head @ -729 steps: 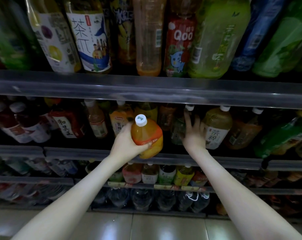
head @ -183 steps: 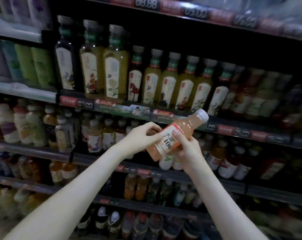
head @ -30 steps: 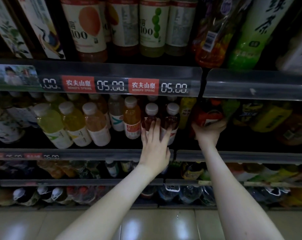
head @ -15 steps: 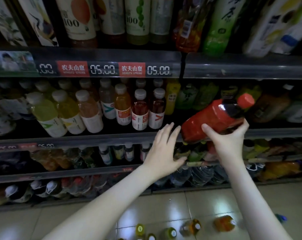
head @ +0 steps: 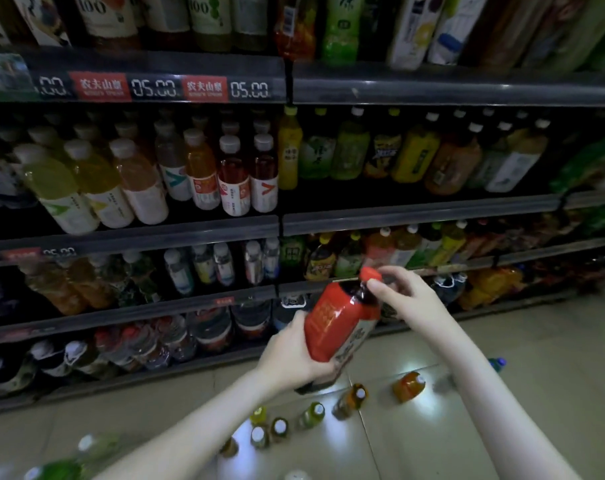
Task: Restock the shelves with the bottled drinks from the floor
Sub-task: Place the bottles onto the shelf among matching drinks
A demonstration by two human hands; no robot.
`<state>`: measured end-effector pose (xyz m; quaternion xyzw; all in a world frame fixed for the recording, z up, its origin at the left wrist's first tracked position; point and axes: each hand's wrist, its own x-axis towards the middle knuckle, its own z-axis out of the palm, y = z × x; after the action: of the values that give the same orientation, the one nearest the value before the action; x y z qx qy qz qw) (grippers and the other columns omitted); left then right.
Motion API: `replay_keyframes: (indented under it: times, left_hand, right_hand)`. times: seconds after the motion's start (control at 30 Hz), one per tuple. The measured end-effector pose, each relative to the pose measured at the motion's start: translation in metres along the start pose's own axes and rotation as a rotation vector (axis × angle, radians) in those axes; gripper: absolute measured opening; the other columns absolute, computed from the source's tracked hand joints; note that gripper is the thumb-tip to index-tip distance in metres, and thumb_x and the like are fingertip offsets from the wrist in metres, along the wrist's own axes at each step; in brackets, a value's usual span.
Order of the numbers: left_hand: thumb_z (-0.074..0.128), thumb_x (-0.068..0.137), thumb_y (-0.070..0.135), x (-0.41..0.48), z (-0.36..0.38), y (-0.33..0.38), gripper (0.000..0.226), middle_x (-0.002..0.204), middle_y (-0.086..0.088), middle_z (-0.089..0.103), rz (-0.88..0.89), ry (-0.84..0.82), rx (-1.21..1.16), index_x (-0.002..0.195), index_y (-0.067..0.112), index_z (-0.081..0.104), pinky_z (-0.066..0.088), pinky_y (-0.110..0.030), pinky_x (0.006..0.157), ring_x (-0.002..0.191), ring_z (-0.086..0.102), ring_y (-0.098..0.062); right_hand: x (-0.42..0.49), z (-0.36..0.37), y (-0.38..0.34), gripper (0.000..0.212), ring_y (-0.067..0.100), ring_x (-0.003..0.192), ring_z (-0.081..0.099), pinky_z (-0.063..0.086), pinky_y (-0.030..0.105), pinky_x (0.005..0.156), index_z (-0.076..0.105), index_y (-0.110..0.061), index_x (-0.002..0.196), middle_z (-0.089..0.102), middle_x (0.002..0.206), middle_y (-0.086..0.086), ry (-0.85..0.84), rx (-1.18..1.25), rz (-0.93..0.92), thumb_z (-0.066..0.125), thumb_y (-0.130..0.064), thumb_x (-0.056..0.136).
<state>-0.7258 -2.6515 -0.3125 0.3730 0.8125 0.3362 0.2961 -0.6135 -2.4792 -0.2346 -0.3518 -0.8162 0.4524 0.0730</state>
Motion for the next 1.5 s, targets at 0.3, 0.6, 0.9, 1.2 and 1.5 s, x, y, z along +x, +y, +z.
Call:
replay_keyframes:
  times: [0.3, 0.6, 0.9, 1.2, 1.5]
  left_hand:
    - [0.083, 0.064, 0.046, 0.065, 0.072, 0.008, 0.082, 0.119, 0.012, 0.052, -0.079, -0.142, -0.038, 0.127, 0.033, 0.033, 0.039, -0.006, 0.076, 0.103, 0.053, -0.003]
    - [0.059, 0.093, 0.03, 0.199, 0.114, -0.025, 0.069, 0.156, -0.004, 0.025, -0.174, 0.025, 0.172, 0.15, 0.016, 0.023, 0.018, -0.018, 0.11, 0.141, 0.026, -0.019]
    - [0.052, 0.094, 0.015, 0.31, 0.132, -0.061, 0.076, 0.16, -0.013, -0.002, -0.179, 0.381, 0.206, 0.154, 0.022, 0.005, 0.021, -0.041, 0.117, 0.146, 0.008, -0.03]
    - [0.051, 0.093, 0.021, 0.363, 0.137, -0.091, 0.05, 0.156, -0.02, 0.007, -0.13, 0.421, 0.363, 0.142, 0.021, 0.039, 0.004, -0.048, 0.119, 0.144, -0.002, -0.036]
    - [0.067, 0.086, 0.036, 0.382, 0.125, -0.077, 0.051, 0.099, -0.02, 0.059, -0.213, 0.729, 0.369, 0.114, -0.005, 0.053, 0.047, -0.042, 0.077, 0.09, 0.059, -0.039]
  right_hand:
    - [0.072, -0.023, 0.075, 0.023, 0.011, 0.062, 0.05, 0.041, 0.029, 0.062, 0.054, -0.021, 0.074, 0.054, 0.066, -0.006, -0.113, 0.032, 0.031, 0.074, -0.033, 0.08]
    - [0.156, -0.014, 0.142, 0.023, 0.013, 0.073, 0.057, 0.042, 0.03, 0.062, 0.05, -0.024, 0.081, 0.061, 0.074, -0.011, -0.028, -0.135, 0.095, 0.069, -0.036, 0.081]
    - [0.221, 0.014, 0.196, 0.022, 0.007, 0.069, 0.055, 0.04, 0.027, 0.057, 0.053, -0.021, 0.081, 0.06, 0.074, -0.007, 0.023, -0.041, 0.182, 0.071, -0.034, 0.082]
    - [0.253, 0.032, 0.21, 0.023, 0.007, 0.067, 0.055, 0.035, 0.025, 0.051, 0.052, -0.02, 0.084, 0.061, 0.072, -0.006, 0.043, -0.043, 0.182, 0.071, -0.034, 0.082]
    - [0.261, 0.052, 0.213, 0.023, 0.008, 0.065, 0.055, 0.034, 0.024, 0.051, 0.052, -0.02, 0.081, 0.06, 0.068, -0.006, 0.095, -0.019, 0.208, 0.072, -0.031, 0.081]
